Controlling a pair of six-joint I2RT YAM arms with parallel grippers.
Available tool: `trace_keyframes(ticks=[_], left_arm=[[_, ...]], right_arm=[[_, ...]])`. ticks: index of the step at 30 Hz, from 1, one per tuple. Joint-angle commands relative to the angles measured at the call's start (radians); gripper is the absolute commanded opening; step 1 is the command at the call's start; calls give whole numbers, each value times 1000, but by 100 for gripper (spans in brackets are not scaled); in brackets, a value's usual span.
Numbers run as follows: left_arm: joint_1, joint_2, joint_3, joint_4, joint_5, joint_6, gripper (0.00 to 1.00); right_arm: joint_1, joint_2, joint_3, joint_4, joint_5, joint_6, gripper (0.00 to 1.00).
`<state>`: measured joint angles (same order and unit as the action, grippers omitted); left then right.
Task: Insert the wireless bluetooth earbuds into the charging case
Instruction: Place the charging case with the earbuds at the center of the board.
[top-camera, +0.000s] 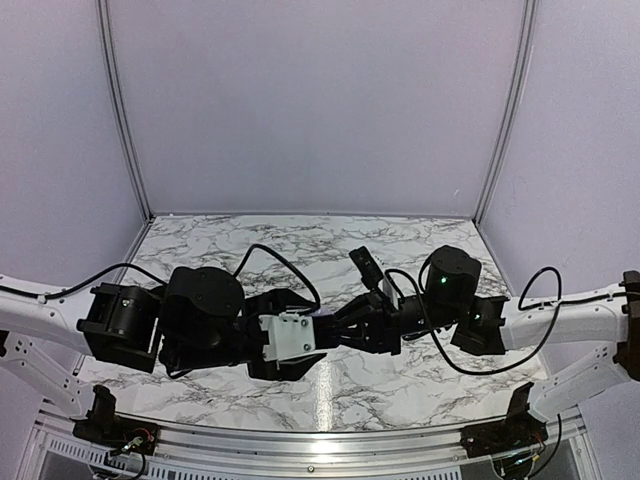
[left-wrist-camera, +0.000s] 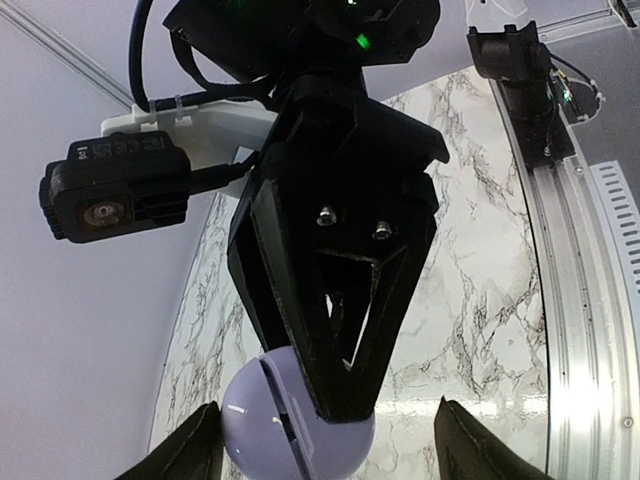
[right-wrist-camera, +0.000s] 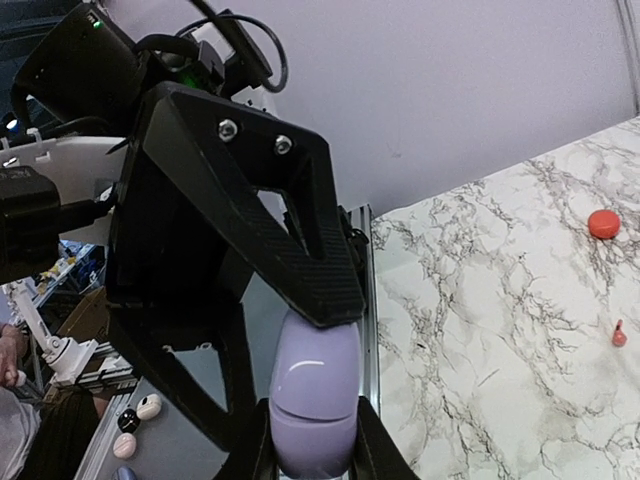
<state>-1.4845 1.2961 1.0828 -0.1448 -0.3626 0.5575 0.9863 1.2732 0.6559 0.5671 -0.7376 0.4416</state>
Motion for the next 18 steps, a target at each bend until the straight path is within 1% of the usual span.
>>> trace_keyframes(ticks=[1,4,6,8,11,14,18], left_arm=[[34,-15,-2,-2,127,-84,80],[109,-93,-45,88,110,-177,93],[156,-152,-93,178,96,-244,99],[209,-198,-144,252,83,-316,99],[279,-238,-191,291,22,-435,99],[349,-258,-217,275,-12,-543,99],[424,-251,-217,211,-30,-690,99]], right_arm=[[-65,8,63,72,138,14,0],[-128,21,35,67,122,20,0],[-185,33,16,73,113,31,0],[-245,54,6,72,111,36,0],[-324,98,13,48,115,35,0],[-391,164,33,23,124,33,0],[-481,298,95,-8,114,27,0]])
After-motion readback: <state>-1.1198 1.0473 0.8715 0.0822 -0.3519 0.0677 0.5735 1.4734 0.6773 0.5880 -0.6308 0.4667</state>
